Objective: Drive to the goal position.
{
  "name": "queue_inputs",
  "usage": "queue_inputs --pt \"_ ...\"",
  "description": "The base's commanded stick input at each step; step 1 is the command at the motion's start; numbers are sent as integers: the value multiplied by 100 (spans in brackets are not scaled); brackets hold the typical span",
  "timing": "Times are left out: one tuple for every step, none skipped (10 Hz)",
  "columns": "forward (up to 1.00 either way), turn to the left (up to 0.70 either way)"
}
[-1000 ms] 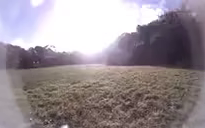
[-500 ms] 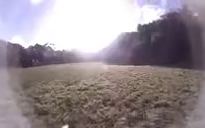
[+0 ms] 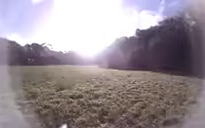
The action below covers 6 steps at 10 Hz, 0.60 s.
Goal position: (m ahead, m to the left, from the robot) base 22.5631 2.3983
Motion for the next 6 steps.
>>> queue_inputs --pt "70 0" --pt "70 0" --pt "70 0" --pt "70 0" --pt "70 0" --pt "70 0"
